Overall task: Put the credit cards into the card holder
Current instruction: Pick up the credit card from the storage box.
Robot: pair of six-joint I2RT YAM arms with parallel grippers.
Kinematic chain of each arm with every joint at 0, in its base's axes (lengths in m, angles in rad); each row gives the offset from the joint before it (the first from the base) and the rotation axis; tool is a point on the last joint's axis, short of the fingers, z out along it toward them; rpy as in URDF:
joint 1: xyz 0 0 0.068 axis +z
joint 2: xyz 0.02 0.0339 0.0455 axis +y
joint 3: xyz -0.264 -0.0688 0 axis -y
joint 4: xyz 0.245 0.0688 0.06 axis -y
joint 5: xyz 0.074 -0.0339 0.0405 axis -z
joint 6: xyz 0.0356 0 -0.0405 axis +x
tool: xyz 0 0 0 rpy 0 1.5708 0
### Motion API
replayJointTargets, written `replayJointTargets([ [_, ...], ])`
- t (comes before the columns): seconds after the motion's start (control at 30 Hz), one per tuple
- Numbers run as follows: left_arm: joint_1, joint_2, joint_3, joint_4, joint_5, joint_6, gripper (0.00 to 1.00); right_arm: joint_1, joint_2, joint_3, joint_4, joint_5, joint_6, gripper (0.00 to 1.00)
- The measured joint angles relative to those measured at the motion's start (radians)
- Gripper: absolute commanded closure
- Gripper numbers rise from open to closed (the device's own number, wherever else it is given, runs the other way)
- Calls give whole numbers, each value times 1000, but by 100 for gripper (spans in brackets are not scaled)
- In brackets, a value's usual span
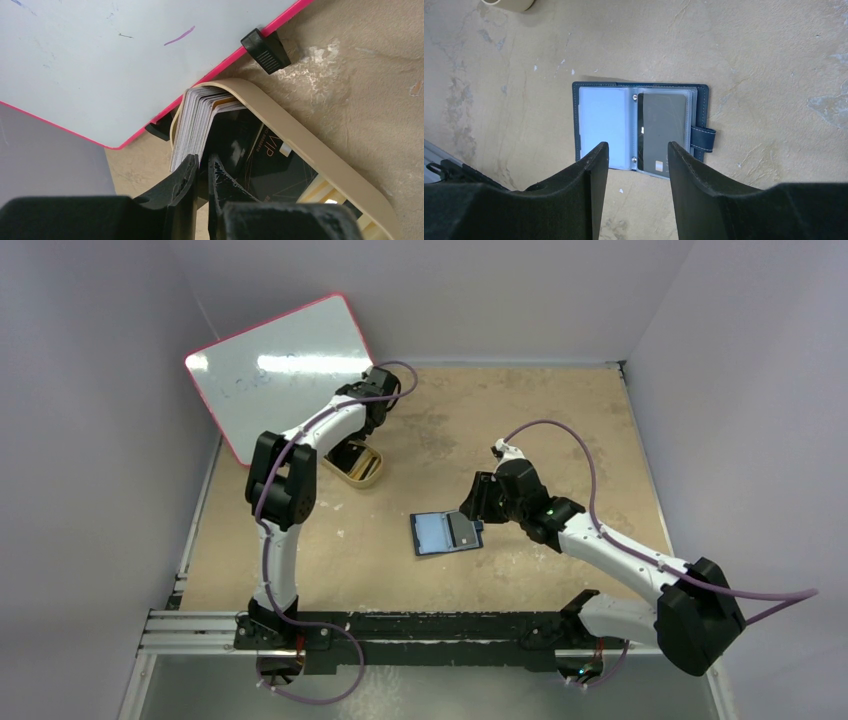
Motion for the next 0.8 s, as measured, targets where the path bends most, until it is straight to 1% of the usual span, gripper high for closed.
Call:
replayJointTargets([
  [0.33, 1, 0, 21, -31, 2, -2, 96, 0, 0, 0, 1, -3, 0, 50],
  [0.43, 1, 0, 26, -36, 2, -3, 100, 0, 0, 0, 1, -3, 0, 50],
  [0.63, 1, 0, 55, -70, 11, -18, 100, 0, 0, 0, 1, -6, 2, 50],
  [0.8, 2, -13, 86, -111, 52, -55, 100, 0, 20, 0, 3, -6, 12, 49],
])
